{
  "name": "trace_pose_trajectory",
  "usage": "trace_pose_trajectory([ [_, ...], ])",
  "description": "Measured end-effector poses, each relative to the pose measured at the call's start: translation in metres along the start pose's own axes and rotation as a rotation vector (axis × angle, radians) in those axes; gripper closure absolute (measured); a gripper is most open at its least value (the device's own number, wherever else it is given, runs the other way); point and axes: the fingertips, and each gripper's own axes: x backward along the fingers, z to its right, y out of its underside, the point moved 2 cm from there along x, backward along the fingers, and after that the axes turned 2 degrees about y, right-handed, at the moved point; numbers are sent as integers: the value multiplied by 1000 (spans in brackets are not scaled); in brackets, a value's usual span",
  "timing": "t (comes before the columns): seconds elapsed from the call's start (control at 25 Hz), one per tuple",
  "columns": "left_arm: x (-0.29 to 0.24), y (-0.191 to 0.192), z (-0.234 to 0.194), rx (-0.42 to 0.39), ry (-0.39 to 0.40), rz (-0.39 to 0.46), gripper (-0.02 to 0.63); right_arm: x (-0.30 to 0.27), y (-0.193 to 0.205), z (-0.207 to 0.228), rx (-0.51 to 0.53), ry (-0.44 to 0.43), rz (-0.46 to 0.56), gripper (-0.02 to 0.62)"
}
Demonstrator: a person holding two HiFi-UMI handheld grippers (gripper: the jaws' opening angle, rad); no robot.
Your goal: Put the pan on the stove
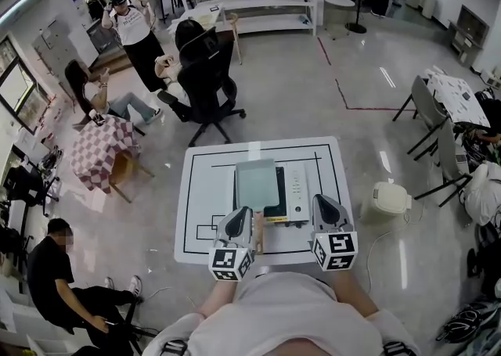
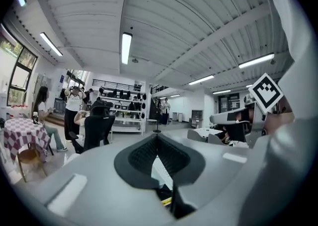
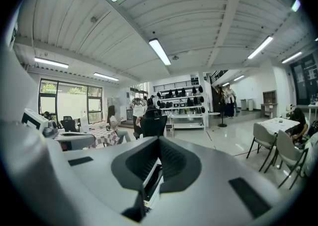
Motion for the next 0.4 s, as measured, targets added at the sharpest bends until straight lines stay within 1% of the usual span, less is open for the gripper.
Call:
trace_pose_trajectory([
  [0.12,0,1,0,31,18,17,595,-1,1,0,0,-5,2,588],
  [0.4,0,4,-2,34,2,-8,595,-1,-2,1,-5,-5,3,588],
])
